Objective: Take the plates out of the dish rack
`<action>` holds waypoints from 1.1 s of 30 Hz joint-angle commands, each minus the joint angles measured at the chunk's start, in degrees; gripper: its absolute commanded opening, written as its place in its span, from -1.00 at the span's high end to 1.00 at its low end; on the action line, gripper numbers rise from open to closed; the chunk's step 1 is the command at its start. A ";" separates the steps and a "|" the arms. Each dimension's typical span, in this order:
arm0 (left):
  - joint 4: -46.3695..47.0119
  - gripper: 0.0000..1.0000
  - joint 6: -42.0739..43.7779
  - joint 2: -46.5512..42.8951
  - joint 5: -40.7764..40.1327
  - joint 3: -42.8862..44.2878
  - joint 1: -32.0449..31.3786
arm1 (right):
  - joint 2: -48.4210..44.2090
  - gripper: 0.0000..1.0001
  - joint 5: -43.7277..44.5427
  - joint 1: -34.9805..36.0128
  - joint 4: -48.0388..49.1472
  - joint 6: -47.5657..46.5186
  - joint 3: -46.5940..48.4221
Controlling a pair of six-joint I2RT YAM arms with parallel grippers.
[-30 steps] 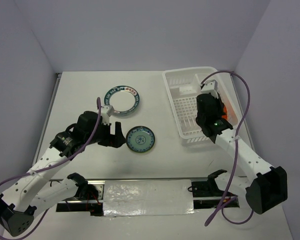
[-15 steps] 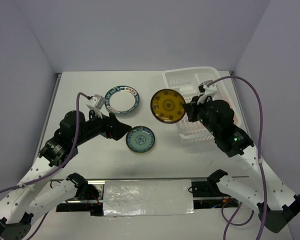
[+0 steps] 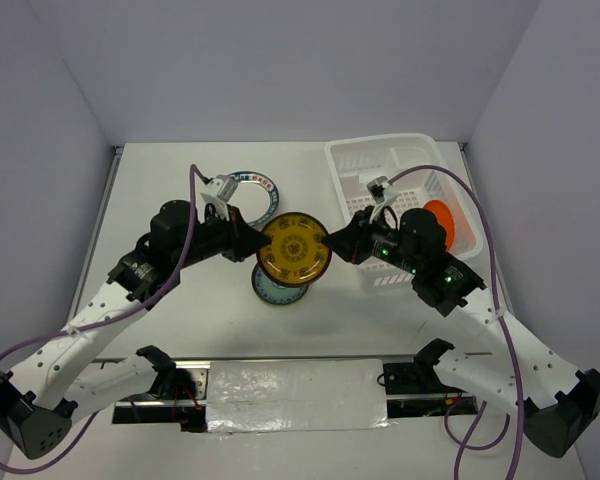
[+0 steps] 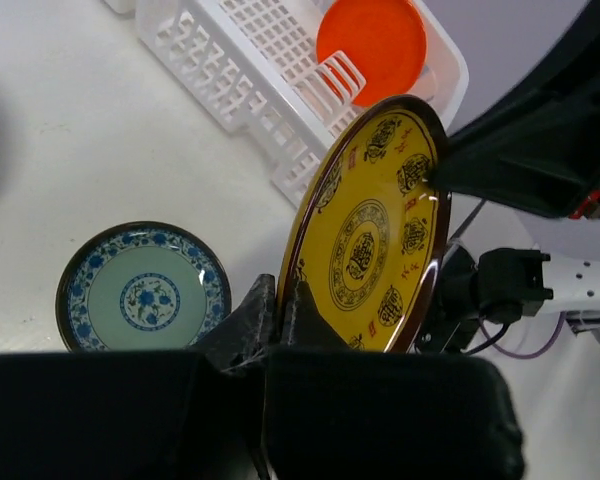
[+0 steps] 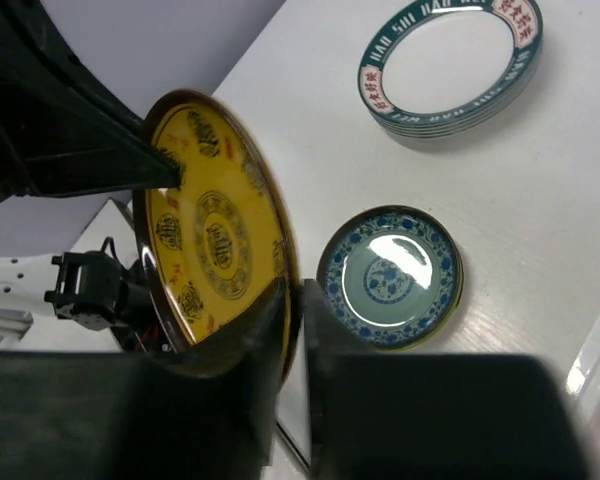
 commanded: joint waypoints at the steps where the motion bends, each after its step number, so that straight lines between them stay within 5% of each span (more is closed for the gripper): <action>1: 2.38 1.00 -0.37 -0.25 -2.72 -0.81 0.32 | -1.20 0.49 -1.63 1.07 6.28 1.73 0.79; 2: 2.04 1.00 -1.07 -0.34 -3.33 -1.26 0.41 | -1.55 0.14 0.21 0.99 4.27 1.38 0.70; 3: 1.25 1.00 -1.69 -0.51 -4.64 -1.61 0.41 | -1.90 -0.81 2.40 0.99 3.20 0.76 0.44; 4: 0.28 1.00 -2.39 -0.43 -8.14 -2.31 0.49 | -3.03 -0.99 8.95 0.90 0.15 -0.81 0.27; 9: -5.09 1.00 -5.82 3.52 -14.50 -4.15 0.93 | -5.50 -1.00 34.71 0.81 -11.89 -6.17 1.23; 19: -0.35 0.74 -8.90 15.12 -12.92 -8.73 2.60 | -7.62 -1.00 40.66 -0.07 -17.46 -9.53 0.79; 20: 0.44 0.67 -8.90 15.74 -11.35 -9.60 2.78 | -7.70 -1.00 41.18 -0.15 -17.64 -10.05 0.79; 23: 2.82 0.05 -8.81 17.24 -8.27 -10.84 2.78 | -7.09 -1.00 42.84 -0.86 -18.25 -11.63 1.32; 25: 2.74 -0.86 -8.90 17.50 -7.48 -11.19 2.78 | -5.61 -1.00 45.83 -1.73 -20.35 -12.33 2.45; 27: 1.34 -0.99 -8.64 17.68 -7.03 -11.28 2.69 | -4.20 -1.00 46.63 -3.22 -21.24 -13.39 3.51; 33: -6.30 -0.99 -6.09 15.32 -9.38 -9.62 1.12 | 2.66 -1.00 48.38 -16.05 -17.04 -21.11 2.03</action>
